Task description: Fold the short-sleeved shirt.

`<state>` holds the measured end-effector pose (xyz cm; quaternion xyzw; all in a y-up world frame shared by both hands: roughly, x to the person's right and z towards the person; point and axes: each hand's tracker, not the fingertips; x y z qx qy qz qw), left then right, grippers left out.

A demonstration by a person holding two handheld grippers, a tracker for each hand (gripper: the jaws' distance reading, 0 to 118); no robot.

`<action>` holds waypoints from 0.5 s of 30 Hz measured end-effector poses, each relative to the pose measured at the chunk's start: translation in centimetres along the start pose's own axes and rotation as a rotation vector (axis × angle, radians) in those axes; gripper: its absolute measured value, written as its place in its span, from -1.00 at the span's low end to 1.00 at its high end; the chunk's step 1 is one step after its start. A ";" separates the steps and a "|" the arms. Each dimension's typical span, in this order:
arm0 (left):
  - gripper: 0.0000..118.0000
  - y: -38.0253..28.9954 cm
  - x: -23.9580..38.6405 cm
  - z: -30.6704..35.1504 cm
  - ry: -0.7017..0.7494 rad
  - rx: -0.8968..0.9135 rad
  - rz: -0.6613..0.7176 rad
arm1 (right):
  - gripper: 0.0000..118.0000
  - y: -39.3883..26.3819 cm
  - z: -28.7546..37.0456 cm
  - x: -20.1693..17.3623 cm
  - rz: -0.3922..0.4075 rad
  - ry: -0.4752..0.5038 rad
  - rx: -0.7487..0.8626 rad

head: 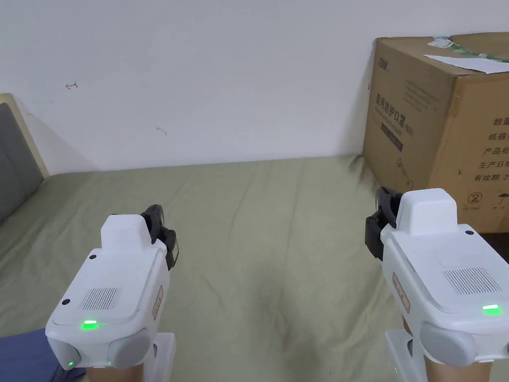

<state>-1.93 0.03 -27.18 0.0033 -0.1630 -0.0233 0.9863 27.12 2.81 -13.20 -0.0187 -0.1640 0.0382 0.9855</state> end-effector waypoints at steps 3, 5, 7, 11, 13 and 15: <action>-1.00 0.0 0.0 0.1 -0.003 0.001 -0.002 | -1.00 0.0 0.0 0.0 -0.001 -0.001 0.000; -1.00 -0.1 -0.1 0.1 -0.002 0.001 0.000 | -1.00 0.0 0.0 0.0 -0.003 0.000 -0.002; -1.00 -0.1 -0.1 0.1 0.000 0.001 -0.001 | -1.00 -0.1 0.0 0.0 -0.004 -0.001 -0.002; -1.00 -0.1 -0.1 0.1 0.000 0.002 0.000 | -1.00 0.0 0.1 0.0 -0.002 -0.001 -0.002; -1.00 -0.2 -0.2 0.1 -0.001 0.000 0.001 | -1.00 0.0 0.1 0.1 -0.012 0.003 -0.003; -1.00 -0.2 -0.2 0.1 0.001 -0.003 -0.003 | -1.00 0.0 0.2 0.1 -0.012 0.000 -0.001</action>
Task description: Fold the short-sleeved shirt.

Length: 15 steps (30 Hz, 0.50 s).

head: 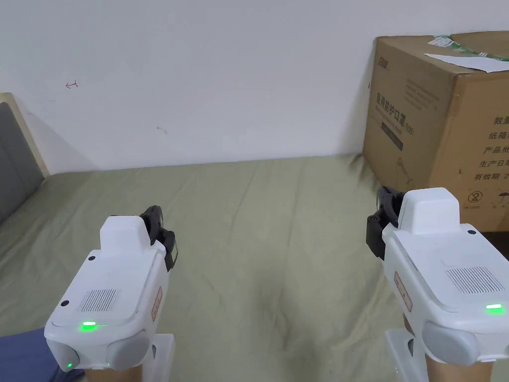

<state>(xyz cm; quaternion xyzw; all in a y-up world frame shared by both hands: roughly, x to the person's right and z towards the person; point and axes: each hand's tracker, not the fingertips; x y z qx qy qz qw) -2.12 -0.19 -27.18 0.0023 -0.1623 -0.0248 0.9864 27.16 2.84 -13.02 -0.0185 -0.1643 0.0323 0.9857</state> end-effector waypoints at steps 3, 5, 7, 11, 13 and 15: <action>-1.00 -0.1 0.0 0.0 0.003 0.001 -0.002 | -1.00 0.0 0.0 0.1 -0.001 0.000 0.000; -1.00 -0.1 -0.1 0.0 0.003 0.000 -0.002 | -0.99 0.0 0.1 0.1 -0.001 -0.001 0.000; -0.87 -0.1 -0.1 0.0 0.009 -0.003 -0.002 | -0.94 0.0 0.1 0.1 -0.005 0.002 -0.004; 0.15 -0.1 -0.1 -0.2 0.005 -0.020 -0.005 | 0.19 0.1 0.1 0.3 -0.018 0.001 -0.017; 0.68 -0.2 0.0 -0.2 0.008 -0.021 -0.016 | 0.64 0.1 0.1 0.4 -0.019 -0.001 -0.015; 1.00 -0.2 0.1 -0.2 0.022 -0.014 -0.024 | 0.69 0.0 0.2 0.4 -0.015 -0.010 0.005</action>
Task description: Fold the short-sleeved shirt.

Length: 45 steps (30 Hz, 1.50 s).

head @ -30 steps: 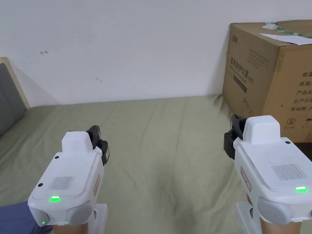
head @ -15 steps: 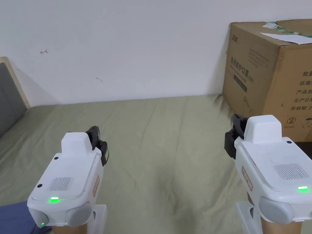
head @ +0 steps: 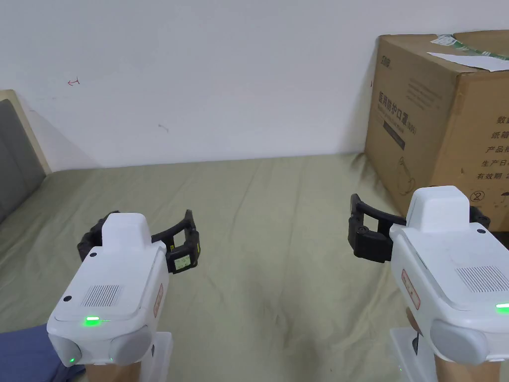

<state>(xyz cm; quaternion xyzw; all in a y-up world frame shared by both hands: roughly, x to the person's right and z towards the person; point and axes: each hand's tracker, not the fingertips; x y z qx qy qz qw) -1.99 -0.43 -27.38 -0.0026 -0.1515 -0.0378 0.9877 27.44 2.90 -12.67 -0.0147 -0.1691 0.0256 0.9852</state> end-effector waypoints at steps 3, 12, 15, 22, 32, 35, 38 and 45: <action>1.00 0.1 0.0 0.2 0.000 0.024 0.008 | 0.98 0.1 0.1 0.0 0.006 -0.002 -0.001; 1.00 0.3 0.0 0.2 0.012 0.023 0.004 | 1.00 -0.2 0.0 0.1 0.005 -0.007 0.015; 1.00 0.3 -0.1 0.3 0.015 0.027 0.008 | 1.00 -0.3 0.0 0.1 0.005 -0.007 0.014; 1.00 0.4 -0.2 0.3 0.018 0.031 0.011 | 1.00 -0.3 0.0 0.1 0.005 -0.005 0.011; 1.00 0.4 -0.3 0.3 0.018 0.029 0.010 | 1.00 -0.1 -0.1 0.0 0.013 0.005 0.008; 1.00 0.4 -0.4 0.3 0.017 0.030 0.013 | 1.00 -0.1 0.0 0.0 0.017 0.005 0.008; 1.00 0.3 -0.4 0.3 0.020 0.029 0.010 | 1.00 -0.1 -0.1 0.0 0.017 0.004 0.007; 1.00 0.4 -0.6 0.4 0.025 0.030 0.013 | 1.00 0.0 0.0 0.0 0.027 0.007 0.003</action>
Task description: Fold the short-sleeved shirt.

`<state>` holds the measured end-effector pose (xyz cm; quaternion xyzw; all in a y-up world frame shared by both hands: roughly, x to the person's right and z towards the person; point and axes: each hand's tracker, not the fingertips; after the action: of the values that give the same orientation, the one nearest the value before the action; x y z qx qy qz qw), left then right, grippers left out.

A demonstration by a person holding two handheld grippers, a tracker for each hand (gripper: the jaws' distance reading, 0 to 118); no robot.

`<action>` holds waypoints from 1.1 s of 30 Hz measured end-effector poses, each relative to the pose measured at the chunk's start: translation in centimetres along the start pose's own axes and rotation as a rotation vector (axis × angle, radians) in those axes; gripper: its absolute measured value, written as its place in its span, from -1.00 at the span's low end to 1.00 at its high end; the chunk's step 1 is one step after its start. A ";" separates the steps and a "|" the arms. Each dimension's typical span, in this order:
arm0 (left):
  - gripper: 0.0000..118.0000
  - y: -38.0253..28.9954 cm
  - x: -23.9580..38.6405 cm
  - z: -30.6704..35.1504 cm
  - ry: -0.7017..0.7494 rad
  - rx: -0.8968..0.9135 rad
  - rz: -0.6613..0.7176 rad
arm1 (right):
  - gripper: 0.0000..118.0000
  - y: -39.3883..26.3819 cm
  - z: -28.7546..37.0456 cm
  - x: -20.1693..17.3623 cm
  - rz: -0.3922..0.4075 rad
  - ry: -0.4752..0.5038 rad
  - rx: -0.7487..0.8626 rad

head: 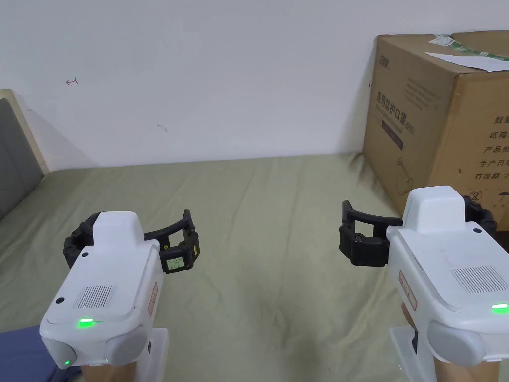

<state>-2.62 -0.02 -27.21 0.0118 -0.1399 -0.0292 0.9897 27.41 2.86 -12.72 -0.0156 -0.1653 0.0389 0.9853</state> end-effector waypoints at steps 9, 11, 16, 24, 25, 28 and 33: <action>1.00 0.0 0.0 0.0 -0.003 0.001 0.001 | 1.00 0.2 0.1 0.1 0.001 -0.004 0.004; 1.00 -0.1 0.0 0.0 -0.005 0.001 0.002 | 1.00 0.2 0.1 0.1 0.001 -0.003 0.003; 1.00 0.0 0.0 0.1 -0.003 0.003 -0.003 | 1.00 0.3 0.1 0.0 -0.002 -0.004 0.004; 1.00 0.1 0.0 0.3 -0.004 0.005 -0.001 | 1.00 0.3 0.1 -0.1 0.002 -0.020 -0.004; 1.00 0.1 0.0 0.3 -0.004 0.005 -0.001 | 1.00 0.3 0.0 -0.1 0.000 -0.023 -0.008; 1.00 0.2 -0.1 0.3 -0.007 0.005 0.000 | 1.00 0.5 -0.3 -0.2 -0.025 -0.034 -0.047; 1.00 0.3 -0.3 0.4 -0.010 0.008 -0.001 | 1.00 1.1 -1.7 0.1 -0.200 -0.039 -0.283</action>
<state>-3.01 0.30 -26.95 0.0158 -0.1449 -0.0291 0.9889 27.96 3.97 -14.39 -0.1368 -0.1889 -0.0827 0.9689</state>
